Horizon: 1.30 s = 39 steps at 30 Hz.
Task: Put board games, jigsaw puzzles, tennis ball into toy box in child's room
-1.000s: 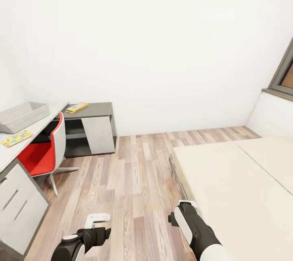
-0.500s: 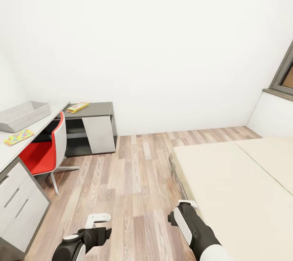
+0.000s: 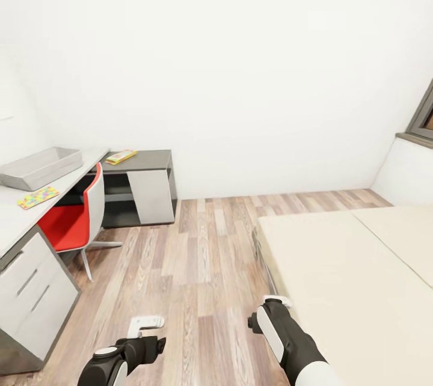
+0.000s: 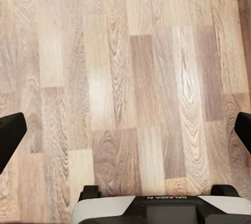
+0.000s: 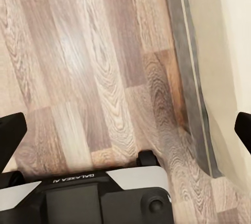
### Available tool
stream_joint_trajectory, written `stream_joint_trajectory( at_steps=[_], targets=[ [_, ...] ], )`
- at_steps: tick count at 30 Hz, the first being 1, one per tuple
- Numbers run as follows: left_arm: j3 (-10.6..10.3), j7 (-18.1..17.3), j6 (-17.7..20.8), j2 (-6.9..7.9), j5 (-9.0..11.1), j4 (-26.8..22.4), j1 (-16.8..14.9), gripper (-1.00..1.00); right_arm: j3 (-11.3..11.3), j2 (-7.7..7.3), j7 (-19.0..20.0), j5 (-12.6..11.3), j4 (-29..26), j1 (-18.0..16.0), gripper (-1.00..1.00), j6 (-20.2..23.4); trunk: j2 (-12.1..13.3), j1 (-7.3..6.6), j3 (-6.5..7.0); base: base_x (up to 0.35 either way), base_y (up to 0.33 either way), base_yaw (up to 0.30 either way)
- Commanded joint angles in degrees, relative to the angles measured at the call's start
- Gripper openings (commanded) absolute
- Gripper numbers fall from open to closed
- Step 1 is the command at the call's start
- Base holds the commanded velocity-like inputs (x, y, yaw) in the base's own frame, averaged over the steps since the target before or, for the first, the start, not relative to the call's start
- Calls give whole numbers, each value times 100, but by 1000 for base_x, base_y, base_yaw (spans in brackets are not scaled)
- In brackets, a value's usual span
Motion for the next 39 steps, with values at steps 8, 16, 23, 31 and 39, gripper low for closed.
stream_joint_trajectory(
  at_steps=[8,16,23,31,39],
  targets=[
    [2,14,29,-11,3,-6,-5,100,9,0,-39,-54,-8,1,100,23,-13,4,0,-130,-77,176],
    [2,14,29,-27,3,-6,-5,100,9,0,-36,-51,-8,0,100,23,-13,4,1,-49,-56,22],
    [2,19,29,-42,3,-6,-5,100,9,0,-36,-51,-8,-1,100,23,-13,4,1,-121,-32,25],
    [2,20,29,-47,3,-6,-5,100,9,0,-31,-53,-8,1,100,24,-13,4,1,-30,-7,182],
    [-5,12,33,-47,-5,-6,-5,100,9,0,-31,-51,-8,2,100,24,-13,4,1,-75,-60,100]
  ],
)
